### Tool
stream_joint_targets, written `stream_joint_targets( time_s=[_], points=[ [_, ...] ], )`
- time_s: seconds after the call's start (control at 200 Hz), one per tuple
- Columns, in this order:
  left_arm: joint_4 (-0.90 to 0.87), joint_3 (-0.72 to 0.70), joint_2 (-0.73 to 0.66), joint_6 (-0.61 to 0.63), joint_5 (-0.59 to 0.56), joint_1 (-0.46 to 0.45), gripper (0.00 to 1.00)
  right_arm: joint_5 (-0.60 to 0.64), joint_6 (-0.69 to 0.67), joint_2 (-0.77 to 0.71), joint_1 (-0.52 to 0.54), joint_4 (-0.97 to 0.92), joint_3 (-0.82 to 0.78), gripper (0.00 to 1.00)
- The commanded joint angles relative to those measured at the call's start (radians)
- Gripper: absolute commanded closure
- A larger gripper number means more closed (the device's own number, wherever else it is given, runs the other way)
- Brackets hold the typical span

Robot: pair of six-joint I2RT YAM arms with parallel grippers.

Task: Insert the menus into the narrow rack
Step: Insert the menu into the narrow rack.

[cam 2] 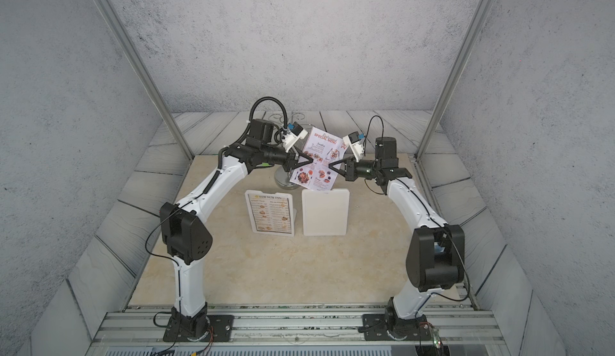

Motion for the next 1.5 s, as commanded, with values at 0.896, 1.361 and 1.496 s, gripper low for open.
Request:
stream_joint_targets(
  time_s=[0.896,1.361,1.496],
  points=[
    [0.026,-0.002,-0.018,-0.002,0.014,0.0,0.72,0.02,-0.088,-0.07,-0.003,-0.1,-0.023,1.0],
    [0.04,-0.015,-0.051,0.0,-0.029,0.0,0.61,0.035,-0.015,-0.08,-0.003,0.048,-0.073,1.0],
    [0.063,-0.034,-0.072,-0.008,-0.042,0.0,0.58,0.035,0.003,-0.08,-0.003,0.08,-0.081,1.0]
  ],
)
